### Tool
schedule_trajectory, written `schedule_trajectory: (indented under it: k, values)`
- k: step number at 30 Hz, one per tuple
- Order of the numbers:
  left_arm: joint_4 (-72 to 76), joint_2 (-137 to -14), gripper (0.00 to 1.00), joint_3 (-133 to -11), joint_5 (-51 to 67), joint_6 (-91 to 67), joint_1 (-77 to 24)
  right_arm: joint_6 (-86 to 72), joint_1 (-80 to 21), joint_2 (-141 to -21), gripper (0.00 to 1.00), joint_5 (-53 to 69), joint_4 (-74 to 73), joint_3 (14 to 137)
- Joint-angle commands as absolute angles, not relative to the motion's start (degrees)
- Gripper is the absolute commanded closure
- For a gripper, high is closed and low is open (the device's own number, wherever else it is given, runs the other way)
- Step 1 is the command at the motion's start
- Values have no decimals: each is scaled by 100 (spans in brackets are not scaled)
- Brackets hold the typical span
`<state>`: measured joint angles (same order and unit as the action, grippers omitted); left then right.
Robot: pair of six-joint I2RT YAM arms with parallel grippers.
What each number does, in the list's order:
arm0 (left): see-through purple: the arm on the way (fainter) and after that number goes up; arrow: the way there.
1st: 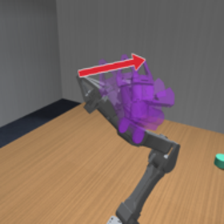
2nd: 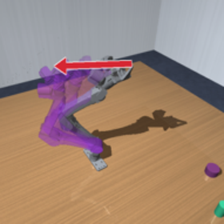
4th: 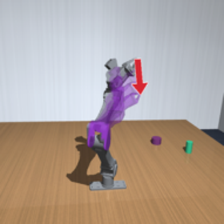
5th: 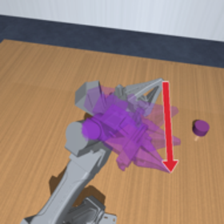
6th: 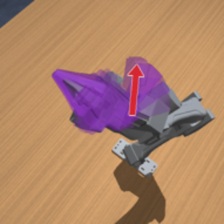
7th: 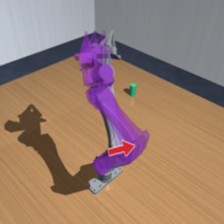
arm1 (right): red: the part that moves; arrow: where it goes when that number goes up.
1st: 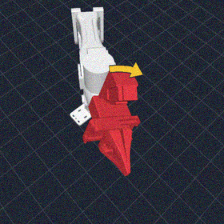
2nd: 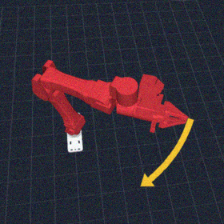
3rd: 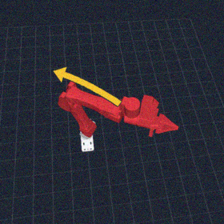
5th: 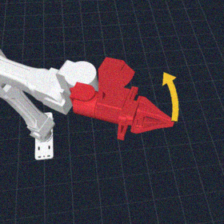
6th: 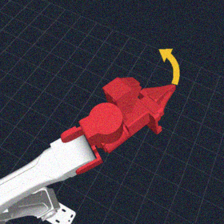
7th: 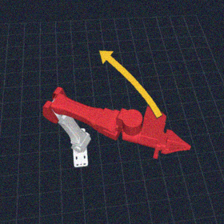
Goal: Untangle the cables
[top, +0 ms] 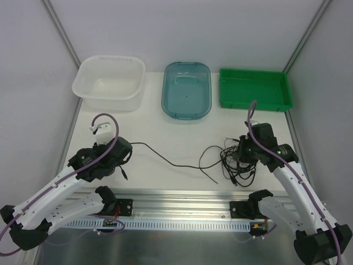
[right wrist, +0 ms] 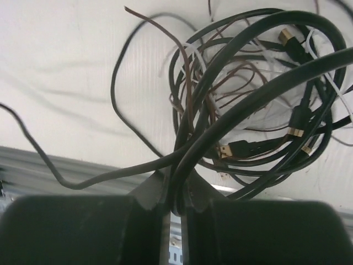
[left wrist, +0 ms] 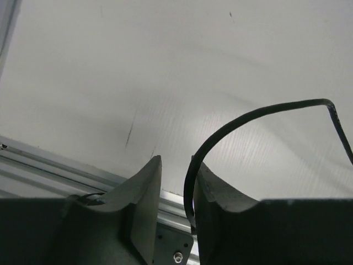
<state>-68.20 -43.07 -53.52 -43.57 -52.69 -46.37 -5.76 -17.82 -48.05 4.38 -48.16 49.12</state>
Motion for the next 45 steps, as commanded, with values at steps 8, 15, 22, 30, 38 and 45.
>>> schedule_trajectory:
  k: [8, 15, 22, 30, 38, 45]
  values:
    - [-4440, -4588, 14, -4667, -1857, -3439, -4570, -940, -2671, -5326, 99, 562, -4149, 4360]
    - [-3157, -4746, 1, -4728, -370, -2646, -4728, -1134, -3426, -5853, 99, 238, -4043, 4544]
    - [-1568, -5263, 1, -4860, -430, -2330, -5956, -1283, -3840, -6222, 99, 167, -3973, 4921]
    - [339, -6670, 1, -4949, -897, -2180, -6592, -1494, -4148, -6179, 99, 298, -3946, 5282]
    - [2768, -7839, 3, -4315, -582, -1573, -6680, -1635, -4166, -5933, 99, 369, -3981, 5317]
    - [3155, -8630, 14, -4421, -132, -1608, -6794, -1687, -4175, -5783, 99, 369, -3999, 5309]
